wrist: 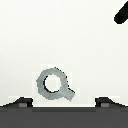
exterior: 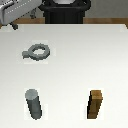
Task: Put the loop with the handle onto the peg.
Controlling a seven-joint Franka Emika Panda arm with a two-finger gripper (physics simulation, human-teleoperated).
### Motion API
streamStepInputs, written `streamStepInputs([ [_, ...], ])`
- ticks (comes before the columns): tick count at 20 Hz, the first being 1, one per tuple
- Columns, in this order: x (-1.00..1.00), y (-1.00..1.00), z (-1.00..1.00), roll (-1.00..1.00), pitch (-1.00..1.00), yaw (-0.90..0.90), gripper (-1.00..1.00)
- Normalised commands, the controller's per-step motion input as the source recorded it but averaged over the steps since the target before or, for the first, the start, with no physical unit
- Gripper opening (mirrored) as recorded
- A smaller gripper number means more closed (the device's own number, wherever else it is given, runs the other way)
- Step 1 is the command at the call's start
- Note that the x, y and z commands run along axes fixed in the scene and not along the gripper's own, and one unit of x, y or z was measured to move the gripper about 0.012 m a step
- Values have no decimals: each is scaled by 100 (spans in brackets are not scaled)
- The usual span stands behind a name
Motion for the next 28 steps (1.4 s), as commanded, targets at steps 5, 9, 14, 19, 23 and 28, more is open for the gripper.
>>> streamStepInputs([
  [5, 0, 0, 0, 0, 0, 100, 100],
  [9, 0, 0, 0, 0, 0, 98, 100],
  [14, 0, -20, 0, 0, 0, 55, 100],
  [19, 0, -100, 0, 0, 0, 0, 100],
  [23, 0, -50, -50, 0, 0, 0, 100],
  [28, 0, 0, -100, 0, 0, 0, 100],
])
